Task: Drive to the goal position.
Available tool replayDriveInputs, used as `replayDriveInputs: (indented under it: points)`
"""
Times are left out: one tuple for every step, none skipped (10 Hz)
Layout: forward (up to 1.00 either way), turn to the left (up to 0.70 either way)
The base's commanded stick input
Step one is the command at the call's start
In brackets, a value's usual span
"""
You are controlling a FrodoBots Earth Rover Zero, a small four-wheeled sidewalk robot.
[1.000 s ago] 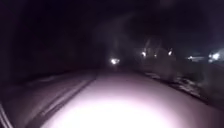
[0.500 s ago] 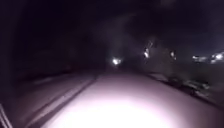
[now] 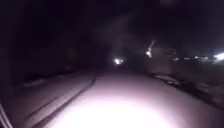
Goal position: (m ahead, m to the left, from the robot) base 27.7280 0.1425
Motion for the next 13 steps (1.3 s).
replayDriveInputs:
  points:
    - [1.0, 0.0]
    - [1.0, 0.0]
    - [1.0, 0.0]
    - [1.0, 0.0]
    - [1.0, 0.0]
    - [1.0, 0.0]
    - [1.0, 0.0]
    - [1.0, 0.0]
    - [1.0, 0.0]
    - [1.0, 0.0]
    - [1.0, 0.0]
    - [1.0, 0.0]
    - [1.0, -0.06]
